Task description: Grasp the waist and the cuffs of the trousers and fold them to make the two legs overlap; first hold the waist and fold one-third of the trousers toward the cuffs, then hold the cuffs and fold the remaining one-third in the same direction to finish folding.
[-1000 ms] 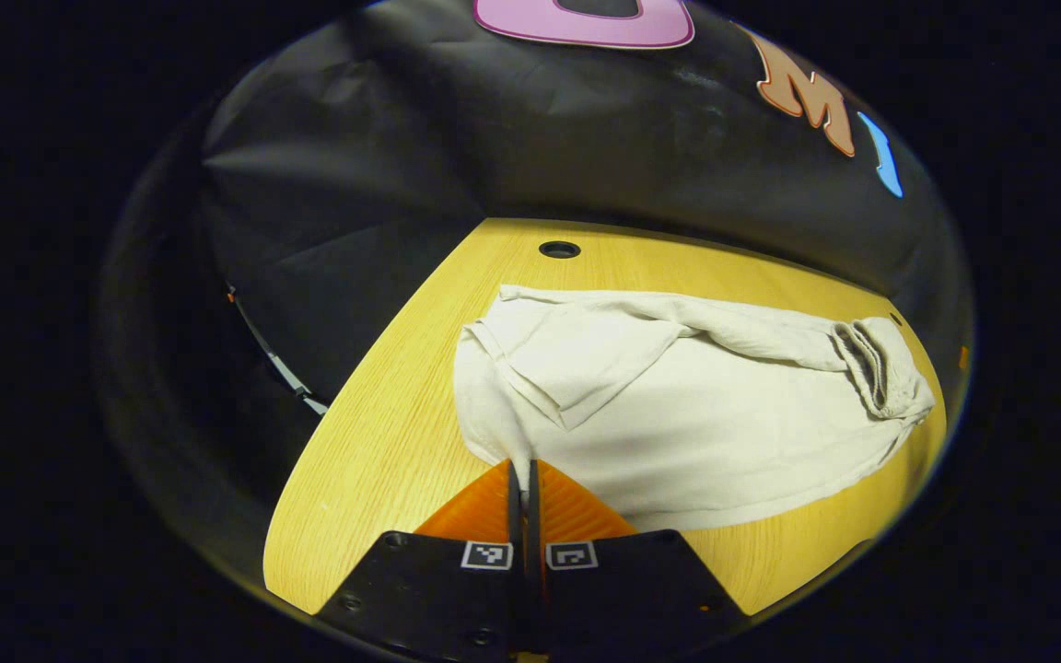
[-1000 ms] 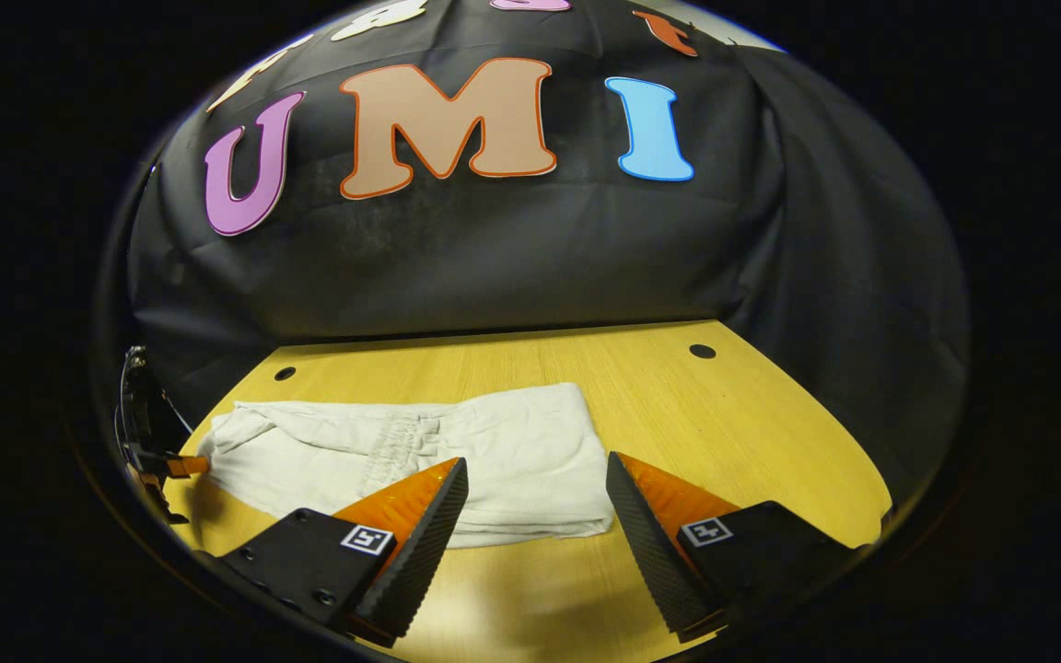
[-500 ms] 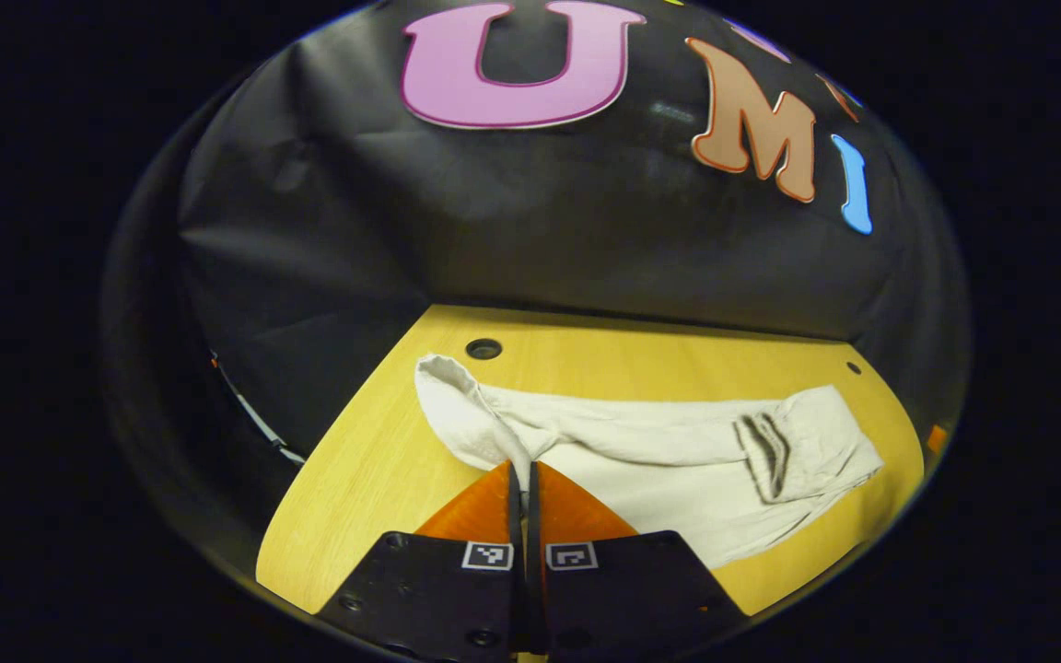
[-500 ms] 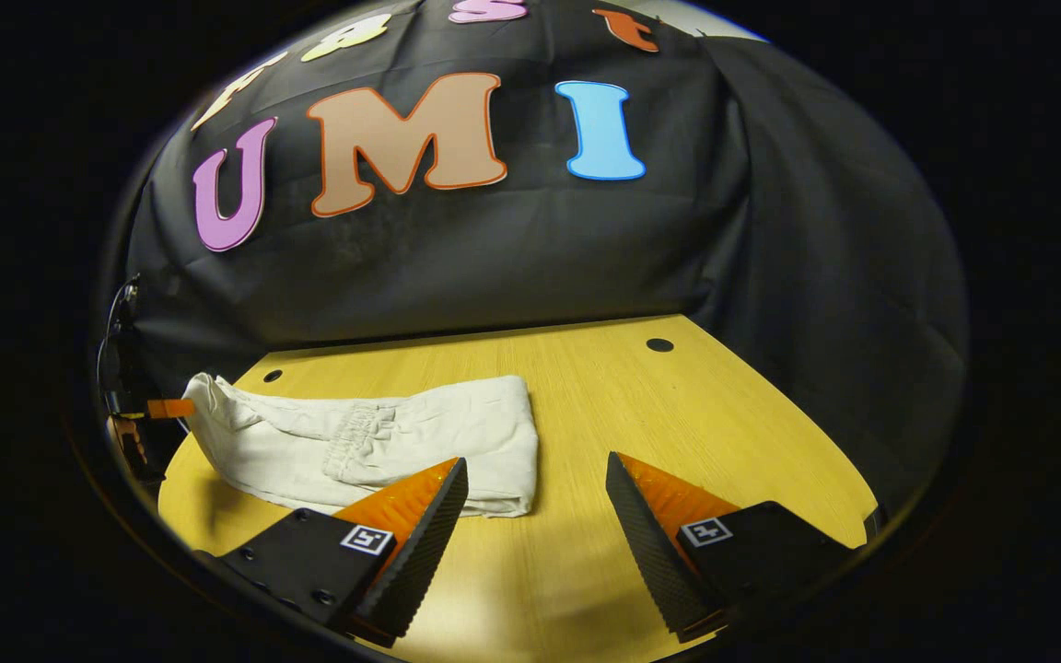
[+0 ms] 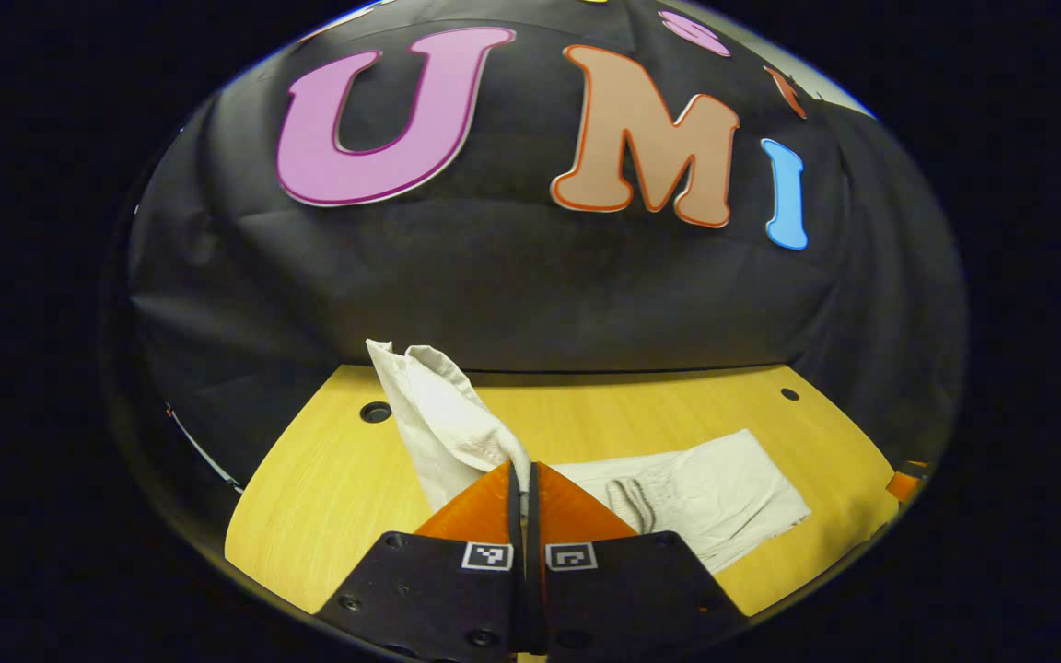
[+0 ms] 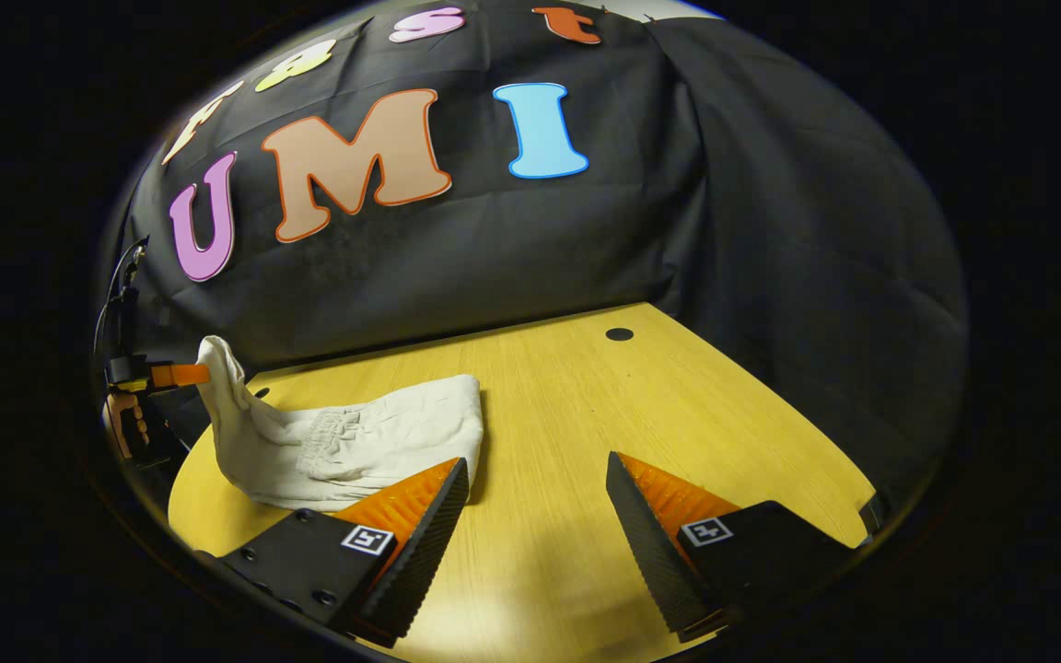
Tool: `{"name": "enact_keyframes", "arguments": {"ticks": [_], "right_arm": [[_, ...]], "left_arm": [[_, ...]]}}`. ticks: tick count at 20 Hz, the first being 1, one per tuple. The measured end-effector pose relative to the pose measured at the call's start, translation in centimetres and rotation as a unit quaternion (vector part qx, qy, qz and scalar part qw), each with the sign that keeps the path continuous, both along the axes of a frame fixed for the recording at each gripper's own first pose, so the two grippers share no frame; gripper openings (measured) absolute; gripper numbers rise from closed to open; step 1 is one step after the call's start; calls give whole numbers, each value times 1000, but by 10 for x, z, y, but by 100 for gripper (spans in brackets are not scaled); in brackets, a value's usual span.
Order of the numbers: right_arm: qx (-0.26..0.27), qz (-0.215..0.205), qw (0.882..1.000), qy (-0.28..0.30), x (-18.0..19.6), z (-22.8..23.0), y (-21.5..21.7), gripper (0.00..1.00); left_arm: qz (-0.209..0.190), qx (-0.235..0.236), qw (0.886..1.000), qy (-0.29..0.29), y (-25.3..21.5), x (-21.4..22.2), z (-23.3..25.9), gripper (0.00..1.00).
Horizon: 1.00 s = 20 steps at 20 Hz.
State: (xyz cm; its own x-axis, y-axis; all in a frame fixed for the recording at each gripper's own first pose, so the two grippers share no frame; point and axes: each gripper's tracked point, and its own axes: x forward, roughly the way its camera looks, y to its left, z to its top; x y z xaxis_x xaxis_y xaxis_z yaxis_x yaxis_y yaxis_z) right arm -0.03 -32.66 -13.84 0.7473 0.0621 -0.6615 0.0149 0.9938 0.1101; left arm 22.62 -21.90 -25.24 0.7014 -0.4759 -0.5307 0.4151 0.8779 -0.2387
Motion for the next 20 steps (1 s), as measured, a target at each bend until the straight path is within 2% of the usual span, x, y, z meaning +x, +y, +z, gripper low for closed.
{"name": "enact_keyframes", "arguments": {"ticks": [2, 3, 4, 7, 8, 9, 13, 16, 19, 20], "right_arm": [[0, -7, 1000, -2, -1, 2, -12, 97], [0, -10, 1000, -1, -2, 3, -18, 92], [-2, -11, 1000, 0, -3, 2, -22, 97], [-6, -15, 1000, 1, -6, 3, -37, 97], [-5, -14, 1000, 1, -7, 4, -41, 92], [-6, -15, 1000, 2, -9, 5, -45, 97], [-12, -14, 1000, 1, -9, 5, -58, 97], [-15, -11, 1000, 3, -12, 4, -63, 97], [-12, -2, 1000, 5, -13, 1, -61, 97], [-13, 4, 1000, 6, -12, -1, -60, 92]], "left_arm": [[-24, -9, 1000, -5, -32, 0, 9, 0], [-36, -14, 999, -6, -47, -3, 14, 0], [-48, -20, 999, -5, -62, -6, 16, 0], [-81, -34, 996, -7, -109, -16, 21, 0], [-93, -40, 995, -6, -126, -20, 22, 0], [-106, -46, 993, -3, -144, -27, 22, 0], [-159, -50, 986, 3, -202, -57, 11, 0], [-194, -33, 980, 5, -227, -82, -7, 0], [-210, -18, 977, 14, -236, -104, -34, 0], [-216, -16, 976, 18, -237, -112, -43, 0]]}}
